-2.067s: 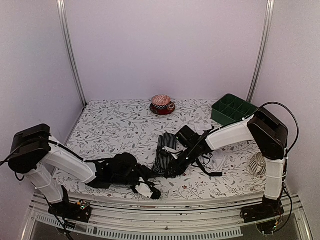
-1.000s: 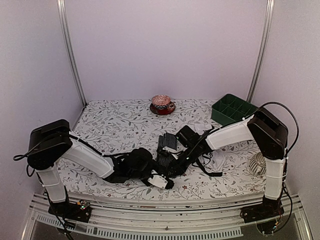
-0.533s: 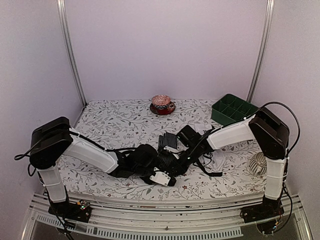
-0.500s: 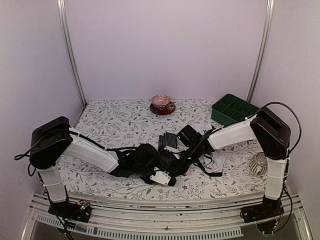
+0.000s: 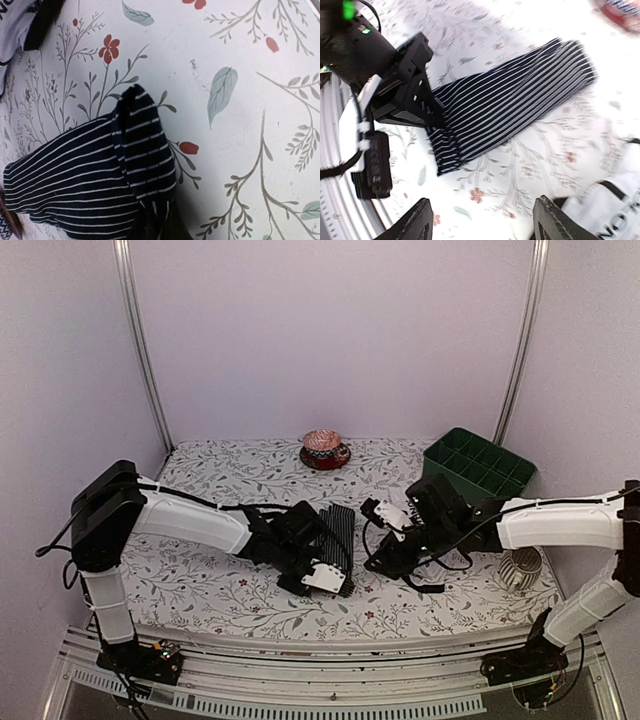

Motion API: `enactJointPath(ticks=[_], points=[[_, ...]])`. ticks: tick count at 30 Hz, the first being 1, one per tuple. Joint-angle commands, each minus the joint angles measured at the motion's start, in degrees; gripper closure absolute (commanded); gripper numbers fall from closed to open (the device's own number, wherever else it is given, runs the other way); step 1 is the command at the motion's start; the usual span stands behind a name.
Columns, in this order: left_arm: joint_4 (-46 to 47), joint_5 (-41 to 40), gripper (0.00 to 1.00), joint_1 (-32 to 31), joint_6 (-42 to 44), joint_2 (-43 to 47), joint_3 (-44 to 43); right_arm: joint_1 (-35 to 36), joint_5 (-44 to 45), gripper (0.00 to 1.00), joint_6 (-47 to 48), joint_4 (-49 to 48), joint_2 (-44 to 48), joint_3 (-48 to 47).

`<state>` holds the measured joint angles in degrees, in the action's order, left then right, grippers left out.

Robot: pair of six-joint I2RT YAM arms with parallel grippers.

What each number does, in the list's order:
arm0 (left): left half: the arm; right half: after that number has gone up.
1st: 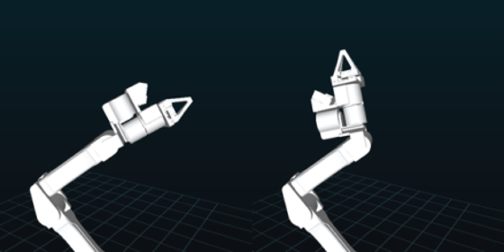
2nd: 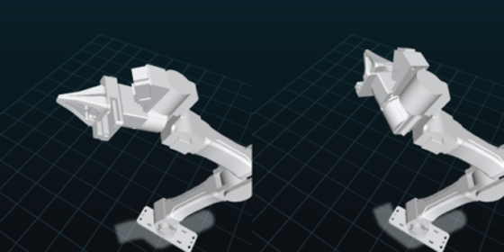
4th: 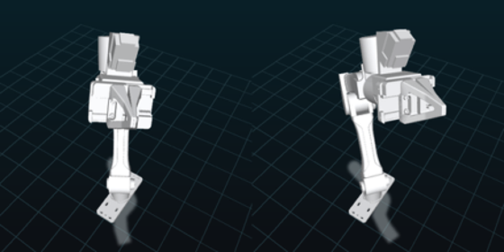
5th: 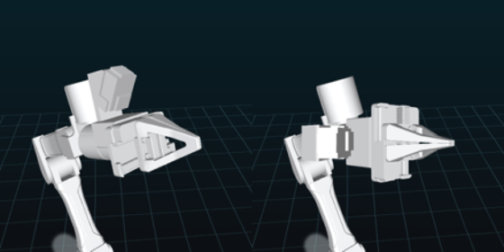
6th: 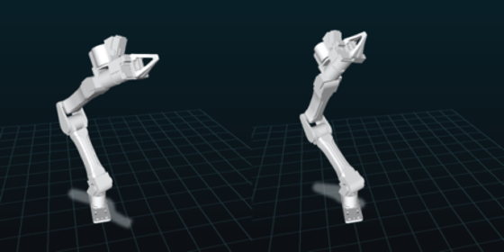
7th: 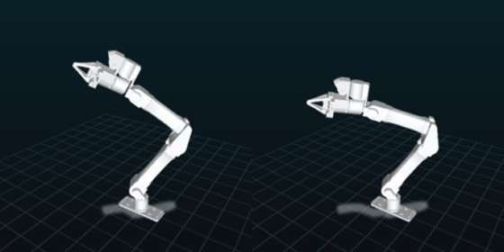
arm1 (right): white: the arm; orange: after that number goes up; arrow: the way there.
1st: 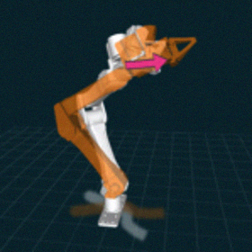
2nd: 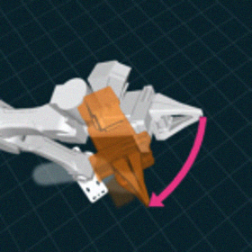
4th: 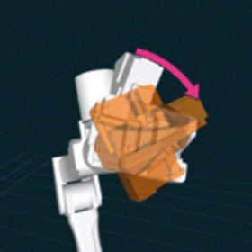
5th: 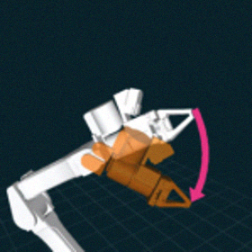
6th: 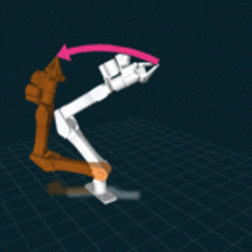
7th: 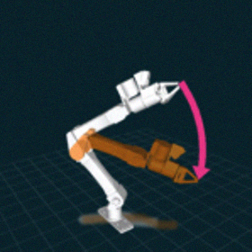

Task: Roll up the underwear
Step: Roll the underwear at the center of the board.

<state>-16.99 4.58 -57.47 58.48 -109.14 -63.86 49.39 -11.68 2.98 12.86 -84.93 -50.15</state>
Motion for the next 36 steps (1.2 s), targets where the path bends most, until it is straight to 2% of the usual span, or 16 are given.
enactJointPath(ticks=[1,6,11,18,28,36], points=[[-18.96,8.89,1.0,2.59,-2.21,-6.99,-5.06,5.21,17.34,0.28,0.96,-5.42,11.98,6.51],[-27.28,16.44,1.0,5.39,-2.24,-11.05,-11.76,14.35,27.44,0.27,6.69,-12.9,24.23,13.3],[-34.86,24.25,1.0,7.61,-2.52,-16.02,-17.83,21.04,29.39,0.29,13.22,-18.11,24.44,15.51],[-43.15,31.4,1.0,9.77,-1.45,-21.47,-24.18,26.85,29.52,0.39,22.86,-21.54,9.94,11.6],[-46.59,36.1,1.0,11.34,-0.77,-25.26,-26.94,26.9,34.48,0.45,31.49,-24.13,-12.99,3.37],[-46.46,36.31,1.0,11.67,-1.55,-25.77,-27.64,26.9,37.03,0.45,32.22,-27.63,-20.23,2.48]])
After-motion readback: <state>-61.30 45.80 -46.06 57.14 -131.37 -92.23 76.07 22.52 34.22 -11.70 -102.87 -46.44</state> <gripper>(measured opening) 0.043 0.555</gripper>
